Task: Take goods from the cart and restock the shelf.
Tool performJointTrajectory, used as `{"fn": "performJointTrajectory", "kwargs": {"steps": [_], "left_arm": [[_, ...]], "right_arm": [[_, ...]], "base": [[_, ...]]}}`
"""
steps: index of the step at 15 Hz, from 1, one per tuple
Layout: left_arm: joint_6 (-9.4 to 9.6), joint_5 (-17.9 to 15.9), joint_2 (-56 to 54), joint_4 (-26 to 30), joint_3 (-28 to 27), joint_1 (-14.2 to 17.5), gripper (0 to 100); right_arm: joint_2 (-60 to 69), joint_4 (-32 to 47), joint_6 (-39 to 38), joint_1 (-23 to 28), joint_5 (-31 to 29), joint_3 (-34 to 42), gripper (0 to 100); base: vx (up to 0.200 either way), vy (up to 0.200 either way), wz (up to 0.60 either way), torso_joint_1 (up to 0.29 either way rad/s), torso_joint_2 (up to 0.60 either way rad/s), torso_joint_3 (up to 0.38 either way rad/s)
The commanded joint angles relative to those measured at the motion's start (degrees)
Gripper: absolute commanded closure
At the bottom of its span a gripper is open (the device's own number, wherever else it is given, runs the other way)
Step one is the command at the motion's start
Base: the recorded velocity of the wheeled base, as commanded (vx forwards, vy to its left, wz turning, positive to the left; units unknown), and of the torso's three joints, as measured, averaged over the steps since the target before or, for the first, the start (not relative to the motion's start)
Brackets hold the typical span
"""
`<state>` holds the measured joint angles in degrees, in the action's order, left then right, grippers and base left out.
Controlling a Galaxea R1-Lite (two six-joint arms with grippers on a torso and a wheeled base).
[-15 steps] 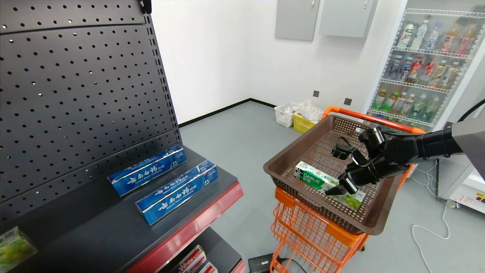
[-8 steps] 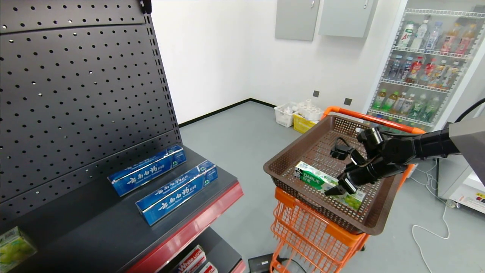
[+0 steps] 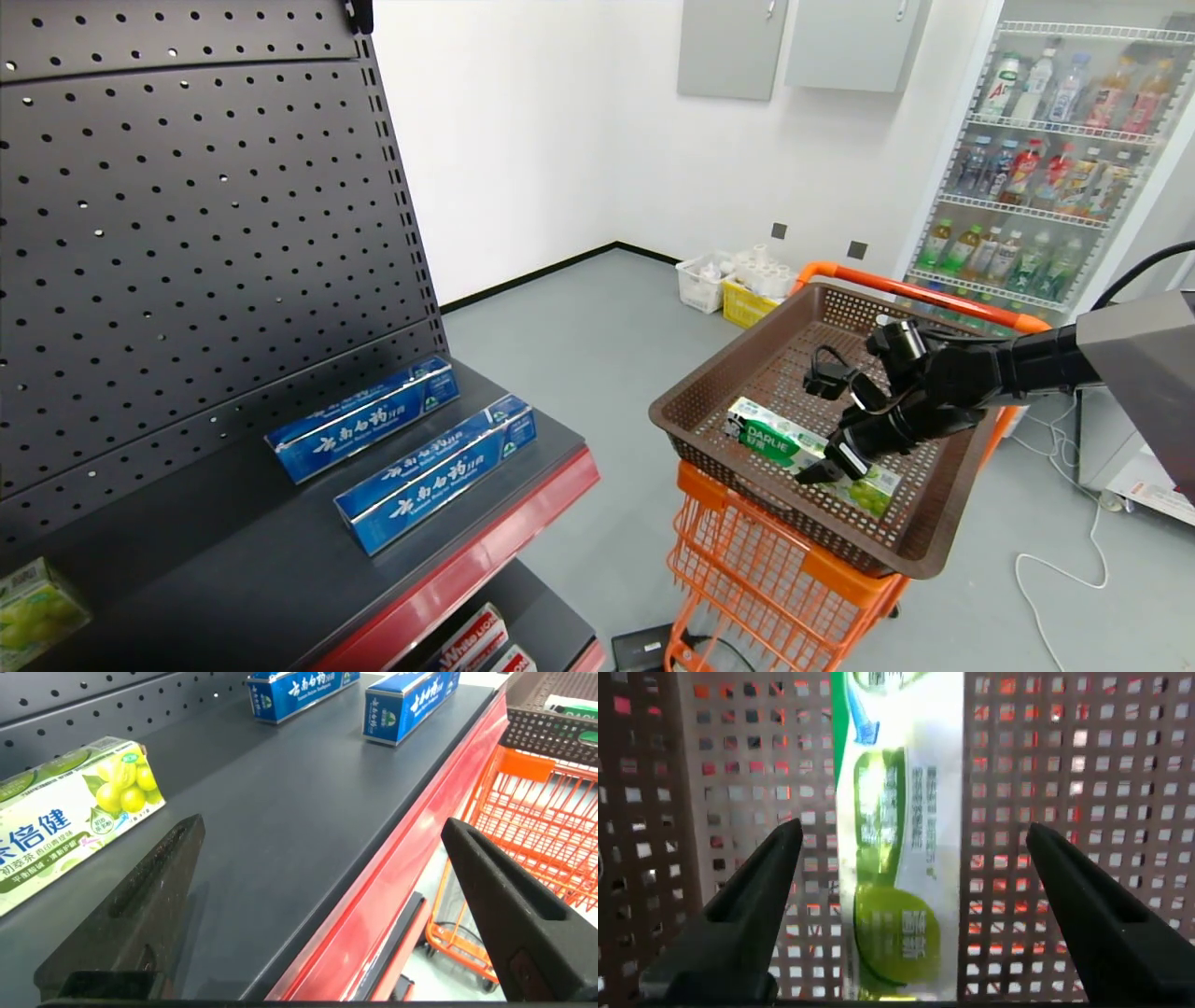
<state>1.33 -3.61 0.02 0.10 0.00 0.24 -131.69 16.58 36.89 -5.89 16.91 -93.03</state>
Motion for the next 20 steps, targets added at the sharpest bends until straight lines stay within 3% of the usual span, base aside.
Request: {"fn": "performJointTrajectory", "kwargs": {"steps": [1,8,9,15,20], "left_arm": [[-0.01,0.0,-0.02,-0.01,0.0,0.02,0],[-0.01,0.0,-0.02,-0.01,0.0,0.02,0],[-0.01,0.0,-0.02,-0.01,0.0,0.02,0],[-0.01,0.0,-0.02,-0.01,0.0,0.02,0],[-0.01,0.0,-0.02,-0.01,0.0,0.02,0]], "right_arm": [[-0.76,0.03,0.03,-0.88,-0.03,-1.63,0],[-1.9,0.12,-0.15,-1.58,-0.12,-2.16,0],[-1.99,0.12,-0.15,-1.58,-0.12,-2.07,100],[-0.84,-1.37,-0.24,-1.67,-1.88,-1.37,100],[7.94,-2.17,-0.77,0.35,-0.82,-0.67,100]], "base": [[0.0,0.0,0.0,0.0,0.0,0.0],[0.0,0.0,0.0,0.0,0.0,0.0],[0.0,0.0,0.0,0.0,0.0,0.0],[0.0,0.0,0.0,0.0,0.0,0.0],[0.0,0.0,0.0,0.0,0.0,0.0]]}}
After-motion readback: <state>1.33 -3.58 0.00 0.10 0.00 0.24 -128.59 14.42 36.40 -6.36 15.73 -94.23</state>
